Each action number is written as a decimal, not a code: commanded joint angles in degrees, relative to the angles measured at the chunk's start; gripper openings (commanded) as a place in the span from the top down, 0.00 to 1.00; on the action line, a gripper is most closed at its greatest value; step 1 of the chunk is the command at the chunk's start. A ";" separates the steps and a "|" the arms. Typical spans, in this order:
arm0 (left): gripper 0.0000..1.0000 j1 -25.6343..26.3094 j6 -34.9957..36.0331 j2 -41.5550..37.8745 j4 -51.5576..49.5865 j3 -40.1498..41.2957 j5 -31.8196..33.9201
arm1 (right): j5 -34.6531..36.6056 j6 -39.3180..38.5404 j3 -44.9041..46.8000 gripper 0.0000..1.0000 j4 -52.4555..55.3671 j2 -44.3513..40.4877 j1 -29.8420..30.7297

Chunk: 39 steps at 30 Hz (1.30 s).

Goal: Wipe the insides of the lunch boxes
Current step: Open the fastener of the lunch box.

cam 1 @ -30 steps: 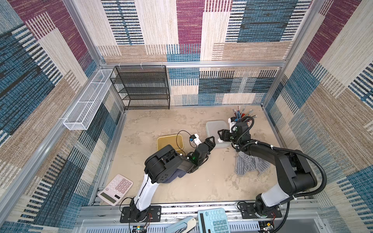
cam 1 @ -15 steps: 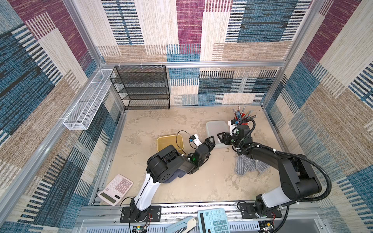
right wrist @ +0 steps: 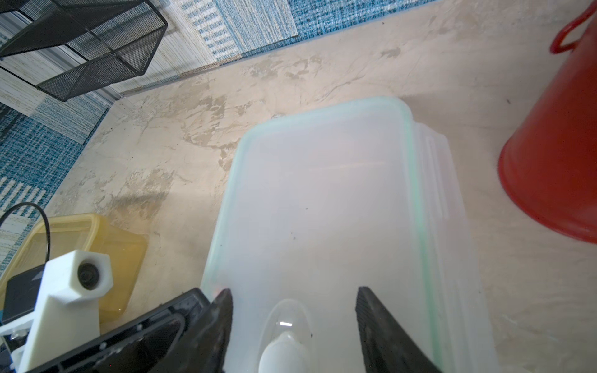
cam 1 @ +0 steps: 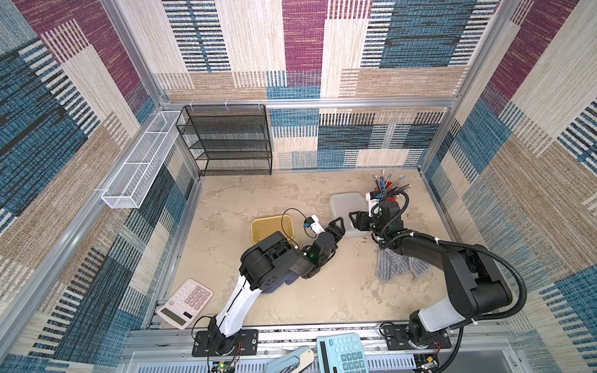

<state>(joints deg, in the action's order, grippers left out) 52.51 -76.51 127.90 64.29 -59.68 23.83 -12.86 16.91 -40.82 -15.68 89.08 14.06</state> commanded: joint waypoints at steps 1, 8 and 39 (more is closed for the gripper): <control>0.37 0.09 0.03 -0.09 4.80 0.00 -0.13 | -0.04 1.92 1.90 0.38 9.86 1.45 0.05; 0.45 0.13 0.75 0.48 7.04 -1.41 -0.05 | -0.15 3.27 4.84 0.39 8.02 2.10 0.08; 0.77 0.01 -0.25 -0.78 9.83 0.51 -0.15 | 0.63 5.38 7.51 0.41 5.92 3.03 0.70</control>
<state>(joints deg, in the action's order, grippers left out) 52.25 -77.36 128.22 70.06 -59.44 25.69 -10.61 19.66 -34.24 -29.56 90.87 14.57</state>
